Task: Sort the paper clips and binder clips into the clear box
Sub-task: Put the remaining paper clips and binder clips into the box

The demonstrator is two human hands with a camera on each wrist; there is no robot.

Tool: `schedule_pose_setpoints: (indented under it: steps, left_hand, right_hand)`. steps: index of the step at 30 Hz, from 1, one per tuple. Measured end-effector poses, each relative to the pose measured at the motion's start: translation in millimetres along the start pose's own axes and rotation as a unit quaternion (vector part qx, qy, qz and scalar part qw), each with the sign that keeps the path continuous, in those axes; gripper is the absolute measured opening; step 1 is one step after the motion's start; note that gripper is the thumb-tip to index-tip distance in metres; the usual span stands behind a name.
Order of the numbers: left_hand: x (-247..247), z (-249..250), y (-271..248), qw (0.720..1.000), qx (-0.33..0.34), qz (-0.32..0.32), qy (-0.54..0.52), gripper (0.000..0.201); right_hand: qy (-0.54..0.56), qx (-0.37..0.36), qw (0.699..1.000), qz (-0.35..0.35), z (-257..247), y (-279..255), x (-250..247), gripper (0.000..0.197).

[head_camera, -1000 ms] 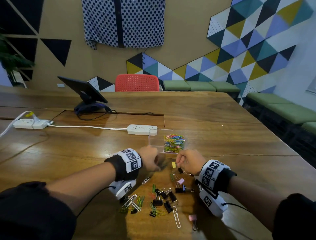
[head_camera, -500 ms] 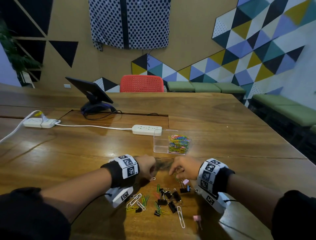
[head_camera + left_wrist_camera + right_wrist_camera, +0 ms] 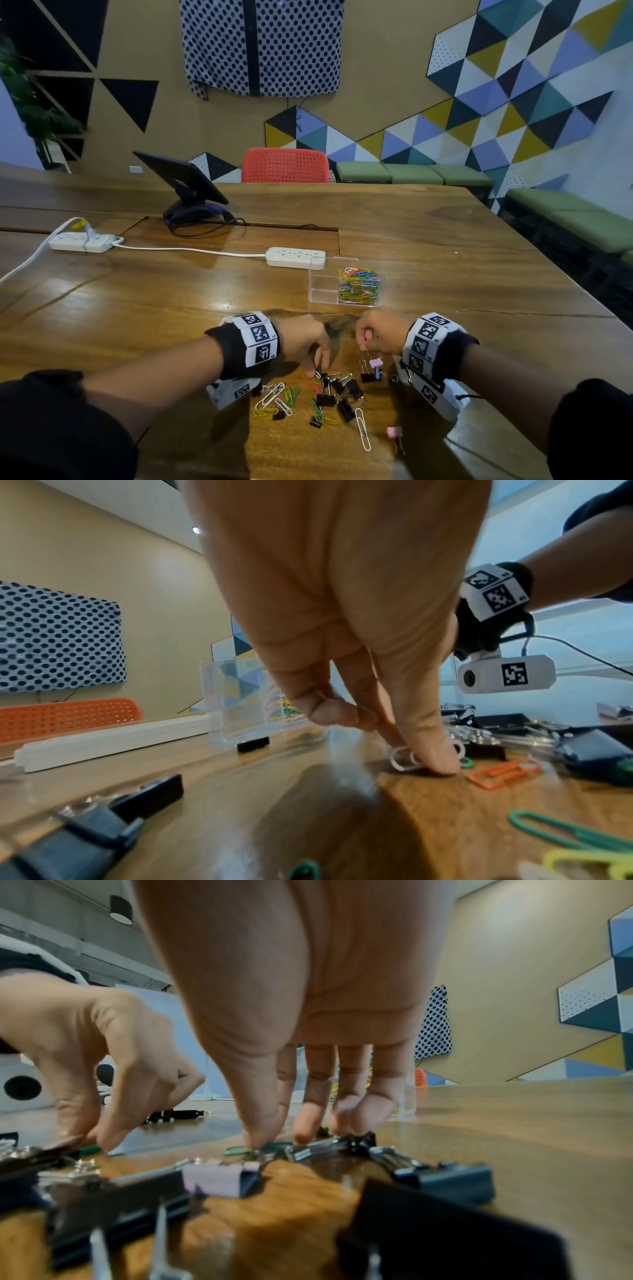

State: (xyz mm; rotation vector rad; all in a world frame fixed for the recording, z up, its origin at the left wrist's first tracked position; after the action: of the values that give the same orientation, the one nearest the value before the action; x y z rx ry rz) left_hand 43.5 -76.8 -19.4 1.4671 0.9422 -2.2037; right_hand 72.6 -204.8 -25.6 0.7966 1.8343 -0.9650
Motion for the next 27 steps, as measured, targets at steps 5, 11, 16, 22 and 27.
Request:
schedule_pose_setpoints:
  steps: [5, 11, 16, 22, 27]
  left_hand:
    - [-0.1, 1.2, -0.1, 0.999, 0.009, 0.013, 0.048, 0.018]
    - [2.4, -3.3, -4.0, 0.999, -0.011, 0.026, 0.025, 0.015]
    - [1.3, -1.1, -13.7, 0.999, -0.025, 0.012, -0.029, 0.018]
    - [14.9, 10.0, -16.3, 0.999, -0.026, -0.014, 0.024, 0.030]
    - [16.0, 11.9, -13.5, 0.997, -0.033, -0.022, 0.059, 0.024]
  right_hand:
    - [-0.037, 0.008, 0.999, -0.007, -2.7, -3.9, -1.8, 0.013]
    - [-0.016, 0.028, 0.999, -0.036, -3.6, -7.8, 0.5, 0.015]
    - [0.005, 0.037, 0.999, -0.037, -3.3, -8.3, 2.2, 0.002]
    - [0.036, 0.029, 0.999, -0.013, -8.0, -10.9, -0.6, 0.003]
    - [0.109, -0.017, 0.993, -0.035, -36.1, -25.8, 9.8, 0.017]
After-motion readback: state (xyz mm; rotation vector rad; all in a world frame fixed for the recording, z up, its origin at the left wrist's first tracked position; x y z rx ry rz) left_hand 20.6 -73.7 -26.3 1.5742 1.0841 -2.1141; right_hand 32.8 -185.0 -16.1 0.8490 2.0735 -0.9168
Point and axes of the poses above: each hand's wrist, its own y-axis towards the middle knuckle, its own x-axis out of the palm, z = x × y, the point moved 6 cm from there along y, towards the middle knuckle, and after that the axes turned 6 degrees about y, right-handed, at the moved point
